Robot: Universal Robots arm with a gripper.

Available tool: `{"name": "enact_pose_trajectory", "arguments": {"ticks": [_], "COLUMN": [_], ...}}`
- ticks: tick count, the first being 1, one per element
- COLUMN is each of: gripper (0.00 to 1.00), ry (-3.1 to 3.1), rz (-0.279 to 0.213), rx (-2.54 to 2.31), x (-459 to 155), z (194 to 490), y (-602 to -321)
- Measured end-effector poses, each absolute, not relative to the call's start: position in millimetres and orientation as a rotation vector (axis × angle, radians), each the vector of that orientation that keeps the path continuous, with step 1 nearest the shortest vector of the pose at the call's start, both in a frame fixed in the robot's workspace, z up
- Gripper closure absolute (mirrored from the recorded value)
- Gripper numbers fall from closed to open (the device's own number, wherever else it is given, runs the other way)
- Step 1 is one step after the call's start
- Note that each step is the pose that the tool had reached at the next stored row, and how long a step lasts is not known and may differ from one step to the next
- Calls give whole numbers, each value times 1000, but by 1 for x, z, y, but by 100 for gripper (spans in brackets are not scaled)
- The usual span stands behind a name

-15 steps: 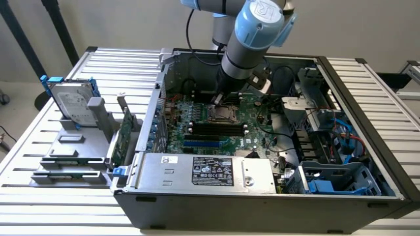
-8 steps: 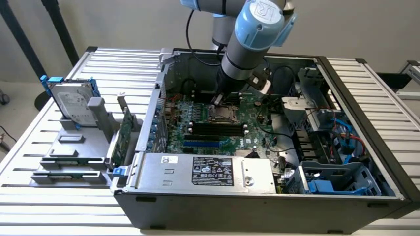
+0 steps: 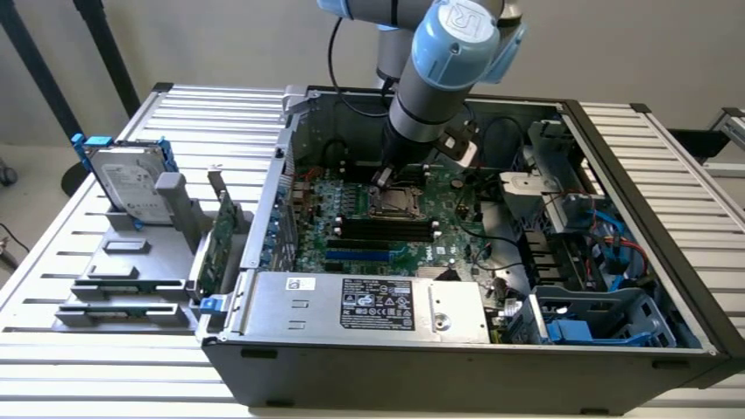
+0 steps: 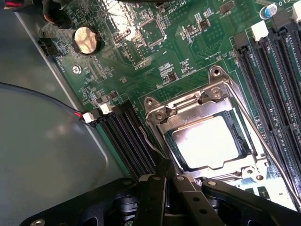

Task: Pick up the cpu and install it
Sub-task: 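Install the first cpu locking lever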

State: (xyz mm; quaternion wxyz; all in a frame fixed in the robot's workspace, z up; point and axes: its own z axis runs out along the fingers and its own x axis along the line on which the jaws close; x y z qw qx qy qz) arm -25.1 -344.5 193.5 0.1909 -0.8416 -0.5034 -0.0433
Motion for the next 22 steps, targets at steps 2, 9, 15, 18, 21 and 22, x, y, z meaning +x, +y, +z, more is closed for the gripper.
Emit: {"name": "enact_pose_trajectory", "arguments": {"ticks": [2, 9, 15, 18, 21, 22], "gripper": [89, 89, 89, 89, 89, 89], "ry": [-1414, -1414, -1414, -1414, -1414, -1414], "rz": [-122, -122, -123, -122, -122, -122], "rx": [-2364, -2363, -2363, -2363, -2363, -2363], "x": [-26, -27, -27, -27, -26, -26], "z": [194, 194, 194, 194, 194, 194], "y": [-344, -344, -342, -342, -342, -342]}}
